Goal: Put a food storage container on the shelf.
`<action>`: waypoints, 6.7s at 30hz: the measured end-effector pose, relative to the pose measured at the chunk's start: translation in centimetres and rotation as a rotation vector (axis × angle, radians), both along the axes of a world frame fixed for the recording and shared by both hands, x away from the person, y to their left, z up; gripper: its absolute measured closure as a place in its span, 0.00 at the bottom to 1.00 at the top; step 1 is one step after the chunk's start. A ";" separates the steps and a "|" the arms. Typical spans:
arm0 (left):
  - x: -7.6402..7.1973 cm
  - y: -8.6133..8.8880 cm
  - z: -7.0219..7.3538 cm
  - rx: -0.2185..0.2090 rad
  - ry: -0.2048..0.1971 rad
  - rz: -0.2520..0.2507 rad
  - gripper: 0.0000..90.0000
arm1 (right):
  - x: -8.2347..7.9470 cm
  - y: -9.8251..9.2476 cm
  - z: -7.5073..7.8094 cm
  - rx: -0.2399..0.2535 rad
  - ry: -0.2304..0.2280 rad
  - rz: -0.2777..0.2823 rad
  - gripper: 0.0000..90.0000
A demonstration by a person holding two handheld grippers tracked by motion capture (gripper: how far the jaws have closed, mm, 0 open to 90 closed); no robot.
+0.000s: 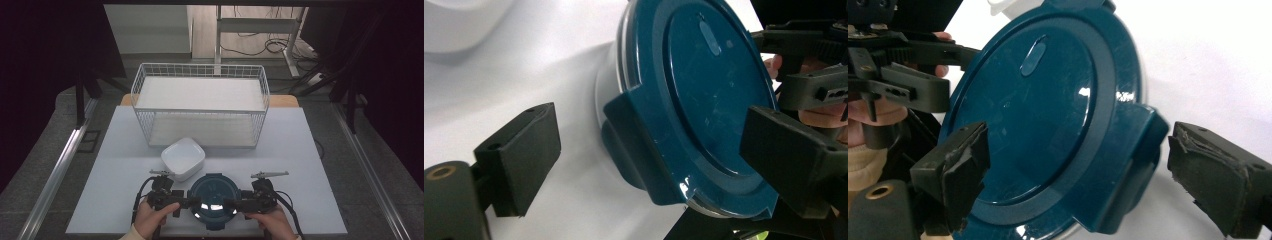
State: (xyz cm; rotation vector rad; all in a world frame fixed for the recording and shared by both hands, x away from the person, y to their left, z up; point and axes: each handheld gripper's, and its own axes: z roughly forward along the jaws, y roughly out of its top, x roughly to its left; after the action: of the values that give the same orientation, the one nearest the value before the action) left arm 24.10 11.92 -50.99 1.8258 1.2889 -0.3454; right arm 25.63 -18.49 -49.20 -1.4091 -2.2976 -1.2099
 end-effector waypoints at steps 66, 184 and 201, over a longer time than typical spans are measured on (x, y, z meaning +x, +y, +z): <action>-1.7 0.8 1.7 -0.096 -0.025 0.061 0.45 | -0.8 -0.6 0.9 0.125 0.037 -0.048 0.44; 7.4 2.9 19.1 -0.092 -0.313 0.015 0.45 | 7.3 1.5 18.9 0.106 -0.263 -0.012 0.44; 9.8 3.5 21.5 -0.096 -0.323 0.021 0.44 | 9.8 2.3 21.7 0.091 -0.289 0.001 0.44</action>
State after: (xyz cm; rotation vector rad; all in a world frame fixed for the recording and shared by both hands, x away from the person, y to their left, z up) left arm 33.87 15.46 -29.54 1.7034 1.0487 -0.0929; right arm 35.48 -16.24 -27.52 -1.2731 -2.3855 -1.5887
